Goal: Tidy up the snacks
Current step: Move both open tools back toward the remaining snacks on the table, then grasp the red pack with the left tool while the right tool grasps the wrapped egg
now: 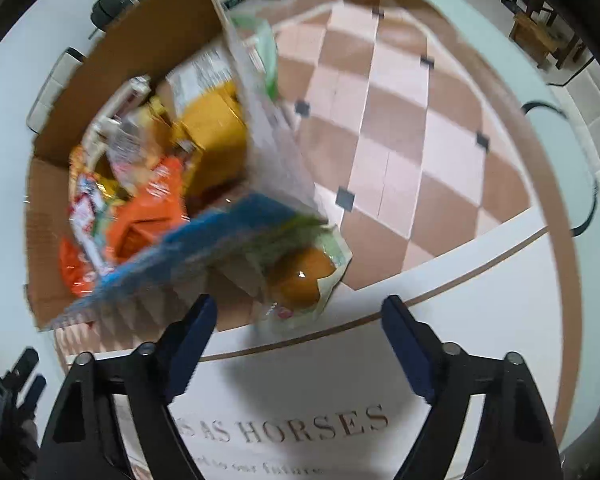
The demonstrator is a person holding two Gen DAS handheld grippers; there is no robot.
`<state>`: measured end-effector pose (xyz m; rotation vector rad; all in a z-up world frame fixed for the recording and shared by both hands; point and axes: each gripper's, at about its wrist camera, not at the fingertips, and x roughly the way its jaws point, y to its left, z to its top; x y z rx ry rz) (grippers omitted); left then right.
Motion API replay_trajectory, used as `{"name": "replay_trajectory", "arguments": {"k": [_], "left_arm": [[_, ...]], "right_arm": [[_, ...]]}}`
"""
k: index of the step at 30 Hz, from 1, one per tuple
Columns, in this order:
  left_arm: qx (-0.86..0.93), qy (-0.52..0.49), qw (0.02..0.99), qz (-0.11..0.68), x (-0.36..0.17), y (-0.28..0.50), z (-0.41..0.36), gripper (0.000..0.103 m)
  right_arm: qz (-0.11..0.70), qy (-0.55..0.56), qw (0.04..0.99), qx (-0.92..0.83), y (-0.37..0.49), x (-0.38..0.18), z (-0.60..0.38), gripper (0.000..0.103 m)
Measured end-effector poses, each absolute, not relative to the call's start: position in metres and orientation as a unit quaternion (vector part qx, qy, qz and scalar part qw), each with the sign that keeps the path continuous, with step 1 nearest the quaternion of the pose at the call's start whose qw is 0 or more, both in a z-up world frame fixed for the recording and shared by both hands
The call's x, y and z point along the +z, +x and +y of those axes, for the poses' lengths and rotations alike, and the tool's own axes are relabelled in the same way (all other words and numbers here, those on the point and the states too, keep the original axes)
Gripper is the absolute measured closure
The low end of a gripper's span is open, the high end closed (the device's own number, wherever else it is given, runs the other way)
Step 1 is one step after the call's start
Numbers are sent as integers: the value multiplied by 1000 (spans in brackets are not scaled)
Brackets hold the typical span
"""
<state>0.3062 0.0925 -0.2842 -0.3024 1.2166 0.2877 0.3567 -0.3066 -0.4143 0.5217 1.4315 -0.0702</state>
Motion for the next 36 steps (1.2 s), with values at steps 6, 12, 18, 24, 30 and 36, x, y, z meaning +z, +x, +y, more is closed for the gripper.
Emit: {"name": "replay_trajectory", "arguments": {"k": [6,12,18,24,30,36], "left_arm": [[175,-163,771,590,-323,295,116,6],[196,-188,756,596,-337,295,144,6],[170,-184,780,574,-326,313,168,6],[60,-87,811,575,-328,352,166,6],[-49,68,817,571,-338,371,151,6],[-103,88,804,580,-355,383,152,6]], "right_arm": [[651,222,725,-40,367,-444,-292,43],[655,179,734,-27,360,-440,-271,56],[673,173,719,0,339,-444,-244,56],[686,164,708,37,328,-443,-214,56],[692,123,708,71,324,-431,-169,56],[703,100,700,79,329,-428,-130,56]]}}
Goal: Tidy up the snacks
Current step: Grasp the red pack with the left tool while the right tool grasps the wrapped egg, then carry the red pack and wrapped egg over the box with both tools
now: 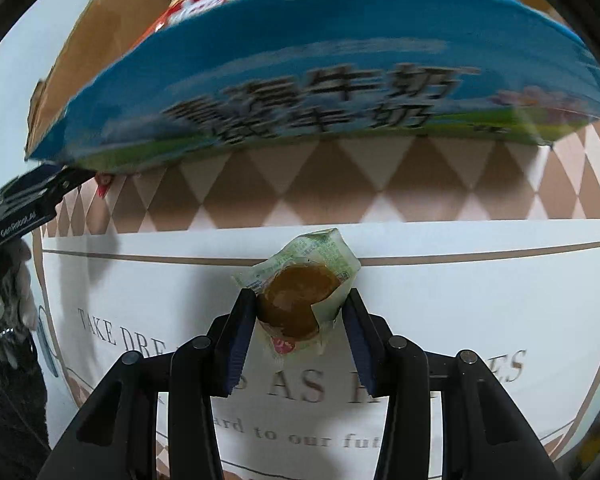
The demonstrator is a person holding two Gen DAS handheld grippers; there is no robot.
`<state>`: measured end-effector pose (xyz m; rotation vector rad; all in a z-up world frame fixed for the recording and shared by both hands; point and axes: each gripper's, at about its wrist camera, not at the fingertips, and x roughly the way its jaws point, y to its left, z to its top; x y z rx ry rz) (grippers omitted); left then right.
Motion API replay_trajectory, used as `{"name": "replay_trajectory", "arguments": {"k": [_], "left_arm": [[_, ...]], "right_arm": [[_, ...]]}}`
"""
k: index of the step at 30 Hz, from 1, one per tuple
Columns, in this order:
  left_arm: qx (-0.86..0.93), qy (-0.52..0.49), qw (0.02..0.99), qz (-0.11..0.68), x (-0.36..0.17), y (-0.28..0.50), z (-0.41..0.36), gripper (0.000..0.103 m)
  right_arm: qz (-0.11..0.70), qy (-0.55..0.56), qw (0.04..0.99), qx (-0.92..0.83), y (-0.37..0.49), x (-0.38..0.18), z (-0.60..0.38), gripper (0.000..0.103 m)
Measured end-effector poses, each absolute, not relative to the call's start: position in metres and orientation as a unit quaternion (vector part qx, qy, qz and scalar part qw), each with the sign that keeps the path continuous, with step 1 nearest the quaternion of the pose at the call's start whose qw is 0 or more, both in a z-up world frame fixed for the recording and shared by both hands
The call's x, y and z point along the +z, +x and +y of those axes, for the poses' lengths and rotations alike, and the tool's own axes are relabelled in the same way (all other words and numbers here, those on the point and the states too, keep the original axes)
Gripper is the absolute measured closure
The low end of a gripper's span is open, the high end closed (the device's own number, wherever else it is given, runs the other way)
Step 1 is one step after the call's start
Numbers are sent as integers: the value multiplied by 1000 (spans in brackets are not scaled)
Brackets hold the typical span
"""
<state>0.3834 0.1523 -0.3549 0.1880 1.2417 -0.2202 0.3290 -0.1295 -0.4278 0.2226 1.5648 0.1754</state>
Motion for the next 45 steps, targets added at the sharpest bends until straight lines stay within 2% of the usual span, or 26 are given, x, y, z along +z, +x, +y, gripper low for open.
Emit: {"name": "replay_trajectory", "arguments": {"k": [4,5,6,7,15,22,31,39,45], "left_arm": [[-136,80,797,584,-364,390,152,6],[-144,82,795,583,-367,391,151,14],[-148,83,792,586,-369,391,151,36],[-151,81,787,593,-373,392,151,48],[-118,49,788,602,-372,374,164,50],[-85,-52,776,623,-364,320,175,50],[-95,-113,780,608,-301,252,135,51],[-134,-114,818,548,-209,293,80,50],[-120,-87,837,527,-170,354,52,50]], "right_arm": [[709,101,694,77,328,-430,-121,56],[710,101,692,77,326,-432,-117,56],[711,101,691,76,325,-432,-115,56],[712,101,690,75,324,-431,-114,56],[707,100,696,72,320,-428,-107,56],[690,101,712,77,302,-411,-110,56],[655,121,739,98,274,-359,-134,56],[596,181,774,113,289,-274,-181,56],[557,197,799,114,333,-233,-209,56]]}}
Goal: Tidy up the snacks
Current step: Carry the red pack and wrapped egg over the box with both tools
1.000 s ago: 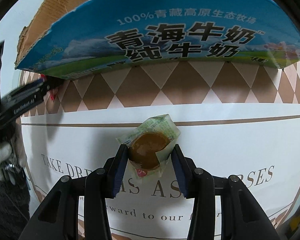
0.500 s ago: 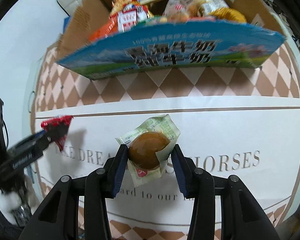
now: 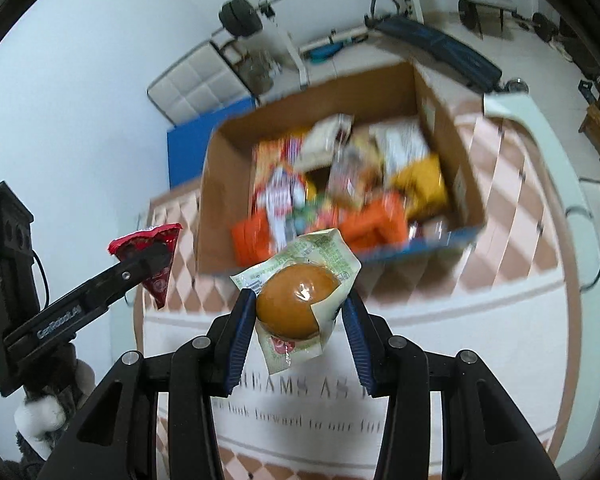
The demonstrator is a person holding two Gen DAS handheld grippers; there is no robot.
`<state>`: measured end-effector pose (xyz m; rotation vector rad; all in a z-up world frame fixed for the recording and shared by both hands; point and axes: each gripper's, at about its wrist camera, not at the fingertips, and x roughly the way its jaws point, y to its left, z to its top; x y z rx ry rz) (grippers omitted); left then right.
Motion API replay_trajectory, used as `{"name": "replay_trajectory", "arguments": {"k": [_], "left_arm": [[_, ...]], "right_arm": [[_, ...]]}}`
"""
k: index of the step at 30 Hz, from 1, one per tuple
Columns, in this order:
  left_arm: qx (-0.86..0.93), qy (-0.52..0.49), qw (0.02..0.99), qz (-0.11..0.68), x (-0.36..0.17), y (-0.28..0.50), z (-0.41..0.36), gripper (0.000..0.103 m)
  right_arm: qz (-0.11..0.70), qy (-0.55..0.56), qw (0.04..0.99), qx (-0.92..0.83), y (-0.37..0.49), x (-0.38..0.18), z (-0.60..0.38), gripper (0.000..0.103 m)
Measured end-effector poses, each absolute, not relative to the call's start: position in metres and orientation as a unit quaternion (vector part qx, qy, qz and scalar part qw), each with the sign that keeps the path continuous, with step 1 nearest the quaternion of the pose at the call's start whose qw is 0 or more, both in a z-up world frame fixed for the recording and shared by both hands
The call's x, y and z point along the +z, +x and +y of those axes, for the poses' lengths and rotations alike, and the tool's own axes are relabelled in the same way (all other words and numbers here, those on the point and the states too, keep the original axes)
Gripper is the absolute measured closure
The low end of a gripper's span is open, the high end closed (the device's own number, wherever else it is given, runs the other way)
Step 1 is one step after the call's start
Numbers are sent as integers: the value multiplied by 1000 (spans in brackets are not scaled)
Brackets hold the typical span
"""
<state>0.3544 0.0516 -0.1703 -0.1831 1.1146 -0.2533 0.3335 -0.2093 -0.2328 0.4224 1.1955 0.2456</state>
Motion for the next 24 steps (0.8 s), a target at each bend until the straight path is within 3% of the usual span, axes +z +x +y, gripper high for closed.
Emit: {"name": "replay_trajectory", "arguments": {"k": [7,16,24], "left_arm": [[-68,-61,833,545,-190,440,41,50],[-23,-76,796,600,-242,514,51,50],[-26,-78,764,640,-276,544,48,48]], "right_arm": [[546,184,812,95,431,-228,-237,56],[584,150,795,70,541,-287,-233,56],[611,145,776,63,579,-333,-221,55]]}}
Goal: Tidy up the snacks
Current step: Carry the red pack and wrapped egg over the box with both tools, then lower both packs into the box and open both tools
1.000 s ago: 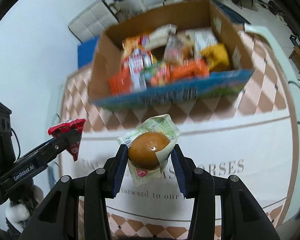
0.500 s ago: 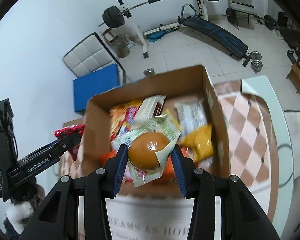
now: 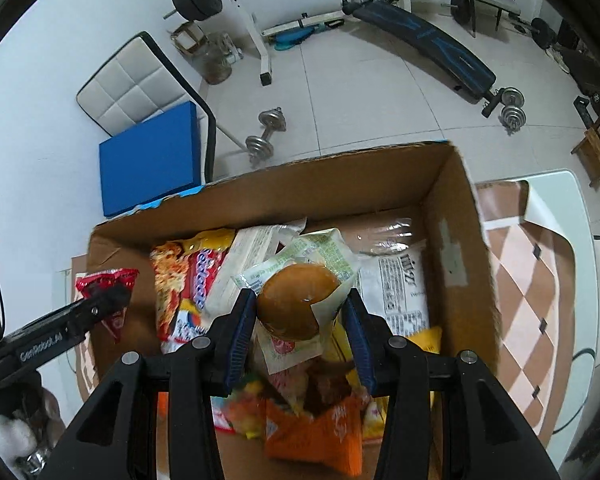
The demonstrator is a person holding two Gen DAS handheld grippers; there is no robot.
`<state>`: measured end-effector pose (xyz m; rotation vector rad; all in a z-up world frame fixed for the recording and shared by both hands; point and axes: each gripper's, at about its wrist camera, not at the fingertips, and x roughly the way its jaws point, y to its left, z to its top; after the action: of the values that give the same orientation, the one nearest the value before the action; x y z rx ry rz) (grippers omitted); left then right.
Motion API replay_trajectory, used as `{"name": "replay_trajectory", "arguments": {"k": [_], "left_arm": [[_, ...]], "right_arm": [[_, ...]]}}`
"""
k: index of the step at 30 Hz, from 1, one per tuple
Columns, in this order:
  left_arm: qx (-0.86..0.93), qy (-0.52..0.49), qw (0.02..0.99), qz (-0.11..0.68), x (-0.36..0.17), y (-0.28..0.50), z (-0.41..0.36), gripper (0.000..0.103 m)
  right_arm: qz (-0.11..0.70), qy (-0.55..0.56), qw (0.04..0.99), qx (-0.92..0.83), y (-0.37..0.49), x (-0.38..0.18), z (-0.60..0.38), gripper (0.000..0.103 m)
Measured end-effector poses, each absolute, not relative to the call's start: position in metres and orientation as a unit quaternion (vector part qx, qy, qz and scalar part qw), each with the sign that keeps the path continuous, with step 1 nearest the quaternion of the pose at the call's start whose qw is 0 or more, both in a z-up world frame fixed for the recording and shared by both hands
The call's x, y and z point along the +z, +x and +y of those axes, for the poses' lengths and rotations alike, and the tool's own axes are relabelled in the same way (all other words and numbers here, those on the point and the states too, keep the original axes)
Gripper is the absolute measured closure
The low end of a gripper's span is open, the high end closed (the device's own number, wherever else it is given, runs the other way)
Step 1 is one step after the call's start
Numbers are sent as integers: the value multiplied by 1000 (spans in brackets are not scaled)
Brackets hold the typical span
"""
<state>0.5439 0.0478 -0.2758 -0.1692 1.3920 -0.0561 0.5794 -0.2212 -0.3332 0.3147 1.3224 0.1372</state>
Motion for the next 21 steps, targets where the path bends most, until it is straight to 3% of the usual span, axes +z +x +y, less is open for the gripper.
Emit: {"name": "replay_trajectory", "arguments": {"k": [4,5,6,7,9,12,21], "left_arm": [[-12,-84,745,662,-290,551,50,44],[-11,-80,743,664,-293,553,50,32],[-13,-79,744,663,-294,553,50,22],[-16,-82,745,662,-294,554,48,21],[-22,-79,746,661,-294,554,45,16],[-23,-73,746,661,-294,554,40,11],[-20,-72,747,661,-291,544,39,11]], "right_arm": [[627,149,763,56,596,-354,-219,53],[629,151,761,57,597,-357,-220,50],[632,149,759,51,599,-359,-221,41],[633,146,759,46,601,-360,-221,28],[633,141,760,44,602,-359,-222,13],[638,134,757,42,601,-357,-223,12],[647,98,756,36,572,-345,-224,10]]}}
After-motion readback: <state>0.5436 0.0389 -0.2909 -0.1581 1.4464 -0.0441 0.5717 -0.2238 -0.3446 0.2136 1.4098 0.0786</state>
